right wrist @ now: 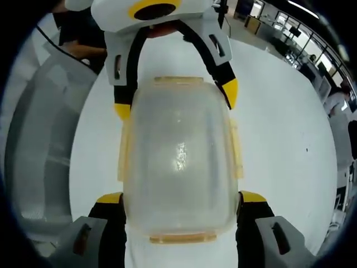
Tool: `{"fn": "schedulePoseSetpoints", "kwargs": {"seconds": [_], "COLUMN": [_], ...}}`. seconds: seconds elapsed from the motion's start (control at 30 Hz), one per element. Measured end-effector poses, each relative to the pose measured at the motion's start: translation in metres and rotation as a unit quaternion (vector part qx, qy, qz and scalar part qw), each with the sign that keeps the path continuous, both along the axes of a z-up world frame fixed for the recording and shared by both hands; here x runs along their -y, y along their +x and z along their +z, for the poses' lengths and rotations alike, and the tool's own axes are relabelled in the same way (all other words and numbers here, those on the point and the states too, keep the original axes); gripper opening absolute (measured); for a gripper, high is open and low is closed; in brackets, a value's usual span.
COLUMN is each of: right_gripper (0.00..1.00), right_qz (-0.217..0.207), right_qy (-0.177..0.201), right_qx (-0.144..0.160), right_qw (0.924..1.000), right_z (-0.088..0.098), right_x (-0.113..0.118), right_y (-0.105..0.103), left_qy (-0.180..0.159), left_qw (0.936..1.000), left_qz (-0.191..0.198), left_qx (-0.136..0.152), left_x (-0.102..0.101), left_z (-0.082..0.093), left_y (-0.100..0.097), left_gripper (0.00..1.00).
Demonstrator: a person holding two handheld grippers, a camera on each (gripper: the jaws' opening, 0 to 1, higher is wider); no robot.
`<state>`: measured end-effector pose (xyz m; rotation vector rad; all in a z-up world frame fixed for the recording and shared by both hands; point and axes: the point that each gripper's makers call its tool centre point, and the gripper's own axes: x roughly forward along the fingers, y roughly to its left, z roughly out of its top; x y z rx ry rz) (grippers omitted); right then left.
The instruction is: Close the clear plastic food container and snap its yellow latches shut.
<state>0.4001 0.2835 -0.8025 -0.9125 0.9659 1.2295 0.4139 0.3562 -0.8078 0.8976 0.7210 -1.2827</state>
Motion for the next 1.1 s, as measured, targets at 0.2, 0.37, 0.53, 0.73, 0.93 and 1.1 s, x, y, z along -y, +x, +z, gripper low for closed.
{"fn": "schedulePoseSetpoints", "kwargs": {"seconds": [0.2,0.37,0.53,0.73,0.93,1.1], "right_gripper": [0.82,0.82,0.82,0.82,0.82,0.82], "right_qz": [0.002,0.004,0.005,0.006,0.006,0.008], "right_qy": [-0.003,-0.002,-0.004,-0.003,-0.005,-0.007], "right_qx": [0.000,-0.001,-0.001,-0.001,-0.002,-0.003], "right_qw": [1.0000,1.0000,1.0000,1.0000,1.0000,0.9999], "right_z": [0.000,0.000,-0.001,-0.001,0.000,-0.001], "right_x": [0.000,0.000,0.001,0.001,0.001,0.000], "right_y": [0.006,0.010,0.017,0.022,0.027,0.031], "left_qy": [-0.002,-0.003,-0.003,-0.004,-0.006,-0.004], "left_qw": [1.0000,1.0000,1.0000,1.0000,1.0000,1.0000], "left_qz": [0.001,0.002,0.002,0.003,0.003,0.003], "left_qx": [0.000,0.000,0.000,0.001,0.001,0.001], "left_x": [0.000,0.000,0.001,0.001,0.001,0.001], "left_z": [0.000,0.000,0.000,0.001,0.001,0.001], "left_y": [0.006,0.010,0.016,0.021,0.027,0.030], "left_gripper": [0.88,0.88,0.88,0.88,0.88,0.88]}}
